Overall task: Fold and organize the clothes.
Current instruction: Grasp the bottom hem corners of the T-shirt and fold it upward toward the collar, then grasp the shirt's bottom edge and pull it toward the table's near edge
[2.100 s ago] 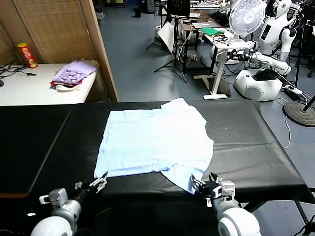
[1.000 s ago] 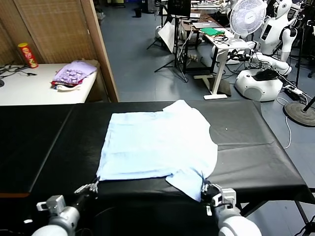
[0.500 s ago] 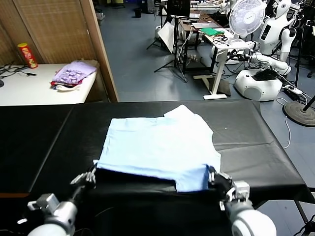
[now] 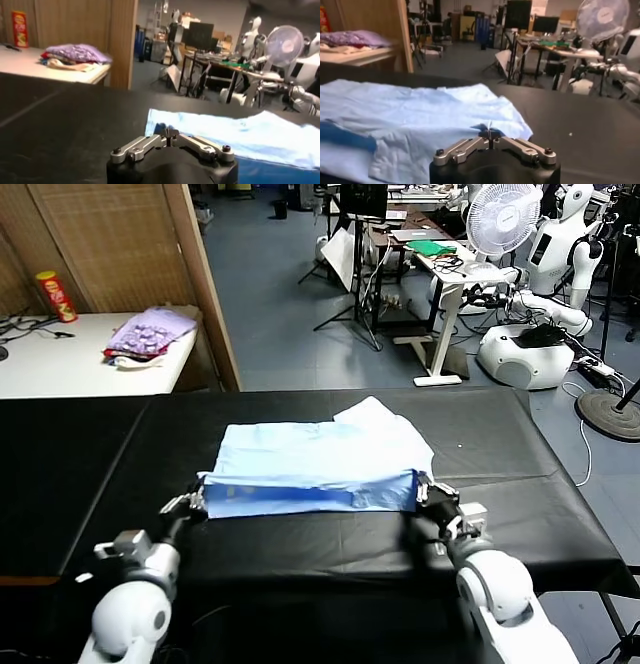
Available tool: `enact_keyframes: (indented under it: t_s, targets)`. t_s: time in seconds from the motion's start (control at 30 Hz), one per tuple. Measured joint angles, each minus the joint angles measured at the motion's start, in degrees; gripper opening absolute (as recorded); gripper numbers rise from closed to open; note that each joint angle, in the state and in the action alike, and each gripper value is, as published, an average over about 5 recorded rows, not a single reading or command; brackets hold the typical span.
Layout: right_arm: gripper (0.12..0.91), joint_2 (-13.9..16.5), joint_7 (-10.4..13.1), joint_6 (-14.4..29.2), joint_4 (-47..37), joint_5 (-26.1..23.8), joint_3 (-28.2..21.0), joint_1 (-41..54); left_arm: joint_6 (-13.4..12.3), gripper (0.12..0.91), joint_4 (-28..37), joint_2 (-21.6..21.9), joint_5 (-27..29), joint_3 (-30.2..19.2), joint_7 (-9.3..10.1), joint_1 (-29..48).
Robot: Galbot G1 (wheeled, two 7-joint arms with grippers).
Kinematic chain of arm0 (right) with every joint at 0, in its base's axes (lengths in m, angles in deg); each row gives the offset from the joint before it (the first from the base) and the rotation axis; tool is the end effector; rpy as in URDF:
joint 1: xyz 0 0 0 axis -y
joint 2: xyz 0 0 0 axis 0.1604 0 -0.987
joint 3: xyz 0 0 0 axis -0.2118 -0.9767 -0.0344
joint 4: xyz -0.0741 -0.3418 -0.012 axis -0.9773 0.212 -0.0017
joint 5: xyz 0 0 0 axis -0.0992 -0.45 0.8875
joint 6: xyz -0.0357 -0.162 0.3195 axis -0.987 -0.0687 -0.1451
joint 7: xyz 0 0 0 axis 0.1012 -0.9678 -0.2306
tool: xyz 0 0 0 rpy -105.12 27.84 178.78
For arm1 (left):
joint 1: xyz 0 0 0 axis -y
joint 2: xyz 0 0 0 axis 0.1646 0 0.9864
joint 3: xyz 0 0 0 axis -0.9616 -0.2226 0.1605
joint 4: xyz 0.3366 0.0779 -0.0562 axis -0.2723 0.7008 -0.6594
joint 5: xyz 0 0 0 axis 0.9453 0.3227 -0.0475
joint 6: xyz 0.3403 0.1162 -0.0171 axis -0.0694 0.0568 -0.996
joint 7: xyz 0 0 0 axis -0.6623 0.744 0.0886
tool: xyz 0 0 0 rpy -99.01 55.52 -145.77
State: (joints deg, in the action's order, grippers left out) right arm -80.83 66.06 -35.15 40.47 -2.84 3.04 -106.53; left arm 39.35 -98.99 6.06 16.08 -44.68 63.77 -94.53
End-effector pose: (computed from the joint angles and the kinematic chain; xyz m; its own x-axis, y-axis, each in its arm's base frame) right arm 0.3111 -0.0612 -0.2938 -0.9276 -0.2099 0.3090 -0.2424 0.9676 -0.0703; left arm 0.2773 0.0744 -0.3050 -0.9667 0.0322 0.2539 -0.0049 0.9896 -0.1439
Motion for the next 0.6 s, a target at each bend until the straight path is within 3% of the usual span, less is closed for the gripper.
enact_keyframes:
  t_s: [0.1,0.2,0.3,0.47,0.6]
  targets:
    - [0.487,1.13,-0.43,0.49,1.88,-0.34,0.81,-1.41,0.1,0.209,1.93,-0.08,0.42,-0.72,0.0,1.22]
    - [0.654,2.02,-0.15,0.43,4.15,-1.35,1.91,-3.51,0.14,0.371,2.35,0.2,0.49,-0.82,-0.01,1.22]
    - [0.763,2.27,0.39,0.54,5.51,-1.86,3.21,-5.97,0.26,0.539,1.84,0.77,0.49,-0.54,-0.02,0.35]
    - [0.795,1.8,0.82,1.1,5.83,-1.75,5.02,-9.44,0.36,0.764,0.38,1.47,0.5,0.17,-0.36,-2.42]
    - [0.71,1.17,0.95,1.1,5.26,-1.7,5.58,-10.7,0.53,0.796,0.36,1.56,-0.23,0.54,-0.77,-3.96]
